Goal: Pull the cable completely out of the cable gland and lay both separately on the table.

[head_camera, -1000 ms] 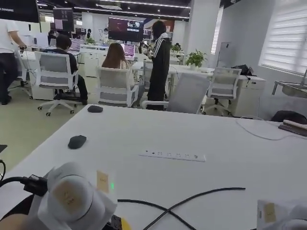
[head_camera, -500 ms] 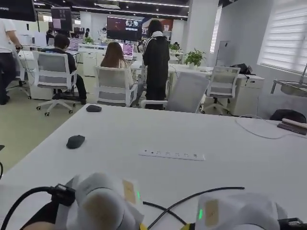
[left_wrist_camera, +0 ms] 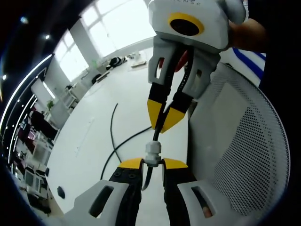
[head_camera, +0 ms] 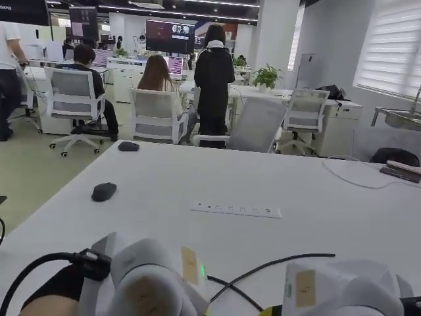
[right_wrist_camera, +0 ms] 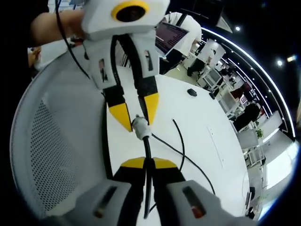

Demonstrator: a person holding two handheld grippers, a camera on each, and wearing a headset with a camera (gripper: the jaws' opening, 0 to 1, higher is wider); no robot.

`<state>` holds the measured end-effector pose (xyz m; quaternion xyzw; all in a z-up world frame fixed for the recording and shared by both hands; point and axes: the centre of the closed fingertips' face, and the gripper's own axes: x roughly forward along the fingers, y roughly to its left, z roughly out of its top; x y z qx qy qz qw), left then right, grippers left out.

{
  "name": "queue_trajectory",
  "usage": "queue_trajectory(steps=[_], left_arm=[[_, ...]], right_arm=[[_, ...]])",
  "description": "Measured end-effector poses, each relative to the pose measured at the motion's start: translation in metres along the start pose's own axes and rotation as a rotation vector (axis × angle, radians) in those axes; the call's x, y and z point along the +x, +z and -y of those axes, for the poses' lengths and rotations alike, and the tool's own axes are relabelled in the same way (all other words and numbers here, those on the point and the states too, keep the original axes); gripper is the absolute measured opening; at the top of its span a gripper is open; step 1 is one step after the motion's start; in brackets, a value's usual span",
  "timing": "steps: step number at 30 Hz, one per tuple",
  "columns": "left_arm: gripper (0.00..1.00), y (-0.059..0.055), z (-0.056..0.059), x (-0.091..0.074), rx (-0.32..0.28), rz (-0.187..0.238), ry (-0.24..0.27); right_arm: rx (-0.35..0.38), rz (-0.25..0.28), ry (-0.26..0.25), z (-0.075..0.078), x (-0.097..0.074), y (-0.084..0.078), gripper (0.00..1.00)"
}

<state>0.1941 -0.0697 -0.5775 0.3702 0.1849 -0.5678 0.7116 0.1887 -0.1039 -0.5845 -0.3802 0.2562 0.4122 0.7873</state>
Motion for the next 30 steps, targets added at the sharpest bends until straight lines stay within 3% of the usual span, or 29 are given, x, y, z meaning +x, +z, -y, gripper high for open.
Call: queue_trajectory(steps=[10,22,27,30], left_arm=[[0.16,-0.005,-0.015,-0.013,-0.039,0.002,0.049],[0.16,-0.015,-0.027,-0.029,-0.061,-0.014,0.103],[0.16,-0.011,-0.033,-0.035,-0.074,0.001,0.12],[0.16,-0.004,-0.032,-0.034,-0.086,0.013,0.113]], right_arm=[[0.023,-0.01,-0.048,0.018,-0.011,-0.013,0.03],[0.085,-0.069,-0.102,0.032,-0.02,-0.05,0.03],[0.111,-0.091,-0.107,0.034,-0.02,-0.06,0.03],[0.097,-0.13,-0.074,0.028,-0.017,-0.065,0.03]])
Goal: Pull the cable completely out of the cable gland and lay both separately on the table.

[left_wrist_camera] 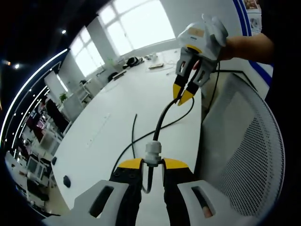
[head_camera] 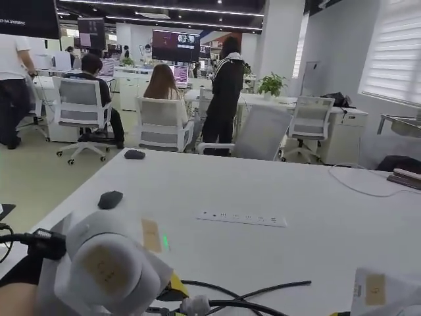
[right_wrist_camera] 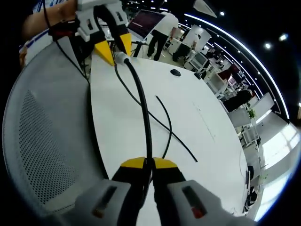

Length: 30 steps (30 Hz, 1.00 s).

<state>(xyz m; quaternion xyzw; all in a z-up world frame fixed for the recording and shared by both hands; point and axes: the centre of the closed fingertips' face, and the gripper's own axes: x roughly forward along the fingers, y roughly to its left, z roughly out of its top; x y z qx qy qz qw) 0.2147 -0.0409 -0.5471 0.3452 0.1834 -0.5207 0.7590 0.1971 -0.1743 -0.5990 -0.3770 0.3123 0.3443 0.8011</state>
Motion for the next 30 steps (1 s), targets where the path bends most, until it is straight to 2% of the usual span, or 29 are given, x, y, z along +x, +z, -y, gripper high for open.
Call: queue_trajectory(steps=[2,4,5,10,12,16,18,21,23,26,30], left_arm=[[0.16,0.003,0.004,0.002,0.014,-0.005,-0.005],[0.16,0.007,0.006,0.003,0.011,0.002,-0.013],[0.16,0.009,0.007,0.003,0.011,0.003,-0.013],[0.16,0.022,0.005,-0.001,0.02,0.016,-0.004],[0.16,0.024,0.003,-0.002,0.02,0.018,0.001],[0.16,0.027,-0.001,-0.004,0.029,0.018,0.017],[0.16,0.026,0.0,-0.004,0.035,0.016,0.011],[0.16,0.028,-0.001,-0.003,0.03,0.02,0.01],[0.16,0.03,-0.002,-0.003,0.03,0.022,0.015],[0.16,0.031,-0.004,-0.001,0.036,0.017,0.02],[0.16,0.031,-0.006,0.002,0.017,0.019,0.006]], right_arm=[[-0.027,-0.03,0.019,-0.005,0.002,0.001,0.09],[-0.022,0.0,0.021,-0.008,0.002,0.014,0.21],[-0.013,0.052,0.045,-0.013,0.0,0.03,0.22],[-0.028,0.21,0.045,-0.015,-0.015,0.086,0.19],[-0.035,0.239,0.046,-0.016,-0.018,0.098,0.16],[-0.078,0.213,0.017,-0.01,-0.017,0.098,0.11],[-0.09,0.213,0.005,-0.007,-0.017,0.097,0.03],[-0.073,0.223,0.011,-0.004,-0.019,0.097,0.03],[-0.089,0.201,0.005,-0.002,-0.018,0.094,0.03],[-0.093,0.189,0.011,-0.002,-0.017,0.093,0.15],[-0.099,0.188,0.035,-0.005,-0.016,0.095,0.14]])
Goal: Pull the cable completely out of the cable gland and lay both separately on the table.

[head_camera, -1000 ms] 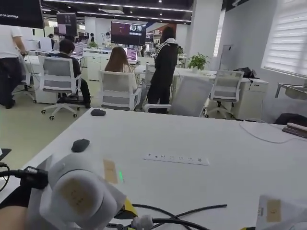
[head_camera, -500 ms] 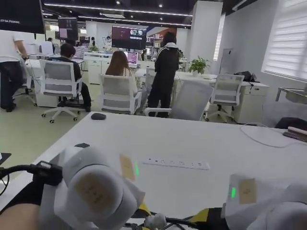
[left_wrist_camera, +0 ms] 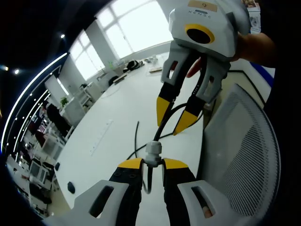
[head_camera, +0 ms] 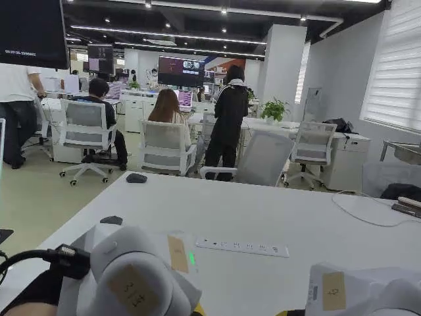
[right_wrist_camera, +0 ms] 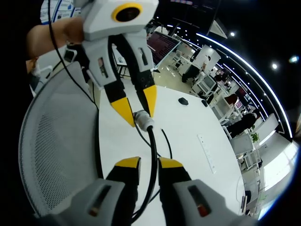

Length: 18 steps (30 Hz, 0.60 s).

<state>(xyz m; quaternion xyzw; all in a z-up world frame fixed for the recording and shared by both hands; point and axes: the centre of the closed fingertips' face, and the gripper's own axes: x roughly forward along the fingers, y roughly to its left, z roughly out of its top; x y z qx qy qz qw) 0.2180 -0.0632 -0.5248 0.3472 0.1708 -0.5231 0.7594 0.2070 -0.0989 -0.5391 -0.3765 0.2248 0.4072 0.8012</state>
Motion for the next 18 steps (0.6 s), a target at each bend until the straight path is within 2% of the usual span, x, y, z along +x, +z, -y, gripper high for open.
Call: queue_trajectory(steps=[5,6,10,15,17,18], left_arm=[[0.16,0.004,0.001,0.001,0.005,0.008,-0.011],[0.16,0.004,0.001,0.001,0.003,0.009,-0.011],[0.16,0.006,0.004,0.004,-0.009,0.022,-0.026],[0.16,0.003,0.008,0.007,-0.013,0.019,-0.038],[0.16,0.0,0.012,0.009,-0.021,0.016,-0.054],[0.16,-0.007,0.014,0.01,-0.024,-0.008,-0.062]], right_arm=[[-0.016,-0.014,-0.022,0.008,-0.001,-0.003,0.04],[0.005,-0.006,-0.025,0.01,-0.002,-0.003,0.03],[0.011,-0.012,-0.024,0.01,-0.001,-0.009,0.02],[0.028,-0.013,-0.02,0.005,0.002,-0.015,0.02],[0.038,-0.018,0.0,0.0,0.002,-0.017,0.02],[0.037,-0.033,0.002,-0.001,0.002,-0.02,0.02]])
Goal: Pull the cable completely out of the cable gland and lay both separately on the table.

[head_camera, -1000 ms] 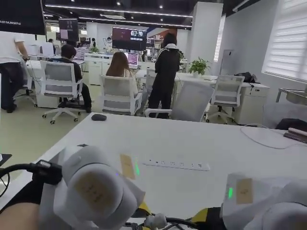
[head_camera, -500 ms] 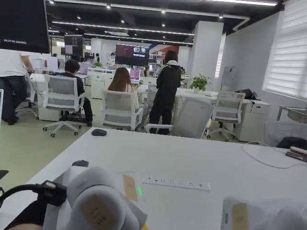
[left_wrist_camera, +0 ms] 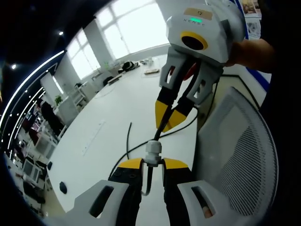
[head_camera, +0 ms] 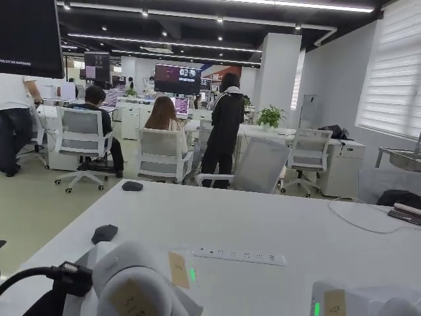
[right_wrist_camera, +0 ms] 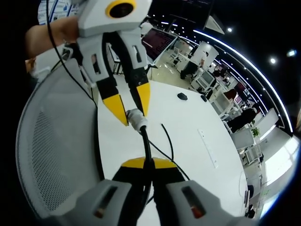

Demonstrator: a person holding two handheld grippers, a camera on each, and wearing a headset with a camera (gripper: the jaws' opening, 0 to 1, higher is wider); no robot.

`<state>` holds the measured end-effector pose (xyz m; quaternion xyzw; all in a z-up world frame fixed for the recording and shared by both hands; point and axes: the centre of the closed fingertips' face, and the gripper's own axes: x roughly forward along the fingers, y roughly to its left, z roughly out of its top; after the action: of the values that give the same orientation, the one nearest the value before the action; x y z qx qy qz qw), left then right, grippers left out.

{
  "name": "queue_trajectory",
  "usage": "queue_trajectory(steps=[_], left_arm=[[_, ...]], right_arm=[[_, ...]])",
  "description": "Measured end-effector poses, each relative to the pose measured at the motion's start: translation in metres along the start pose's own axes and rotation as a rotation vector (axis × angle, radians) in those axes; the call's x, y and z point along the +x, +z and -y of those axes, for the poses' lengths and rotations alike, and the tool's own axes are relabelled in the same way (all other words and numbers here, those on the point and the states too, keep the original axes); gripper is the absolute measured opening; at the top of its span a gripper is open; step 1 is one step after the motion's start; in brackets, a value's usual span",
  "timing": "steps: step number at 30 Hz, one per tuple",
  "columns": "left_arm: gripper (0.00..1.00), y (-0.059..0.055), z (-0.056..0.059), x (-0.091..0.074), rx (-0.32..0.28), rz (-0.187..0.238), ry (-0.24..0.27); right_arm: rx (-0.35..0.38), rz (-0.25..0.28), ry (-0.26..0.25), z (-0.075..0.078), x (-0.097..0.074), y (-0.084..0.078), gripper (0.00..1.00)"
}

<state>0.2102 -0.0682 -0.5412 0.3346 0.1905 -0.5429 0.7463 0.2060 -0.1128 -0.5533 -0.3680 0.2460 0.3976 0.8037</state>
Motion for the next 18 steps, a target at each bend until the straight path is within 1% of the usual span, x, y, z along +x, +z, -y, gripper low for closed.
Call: queue_trajectory(steps=[1,3,4,5,7,8,10,13,18], left_arm=[[0.16,-0.01,-0.004,0.001,0.022,-0.033,0.022],[0.16,-0.017,-0.005,0.0,-0.002,-0.038,0.021],[0.16,-0.019,-0.005,-0.002,-0.033,-0.021,0.021],[0.16,-0.019,-0.005,-0.003,-0.05,-0.011,0.019],[0.16,-0.022,-0.006,-0.005,-0.051,-0.016,0.02],[0.16,-0.024,-0.006,-0.005,-0.052,-0.025,0.024],[0.16,-0.028,-0.006,-0.005,-0.062,-0.027,0.022],[0.16,-0.034,-0.006,-0.005,-0.076,-0.035,0.027],[0.16,-0.037,-0.006,-0.007,-0.089,-0.036,0.026]], right_arm=[[-0.009,-0.01,-0.012,0.001,0.0,-0.003,0.02],[0.003,-0.009,-0.007,0.001,-0.002,-0.005,0.02],[0.012,-0.004,-0.005,0.001,-0.003,-0.006,0.02],[0.024,0.0,-0.006,0.001,-0.003,-0.008,0.02],[0.033,-0.002,-0.004,0.0,-0.003,-0.01,0.02],[0.035,-0.007,-0.006,0.0,-0.003,-0.012,0.02],[0.033,-0.019,0.006,-0.004,-0.003,-0.014,0.02],[0.041,-0.017,0.007,-0.006,-0.003,-0.015,0.02],[0.055,-0.025,0.003,-0.006,-0.004,-0.022,0.02]])
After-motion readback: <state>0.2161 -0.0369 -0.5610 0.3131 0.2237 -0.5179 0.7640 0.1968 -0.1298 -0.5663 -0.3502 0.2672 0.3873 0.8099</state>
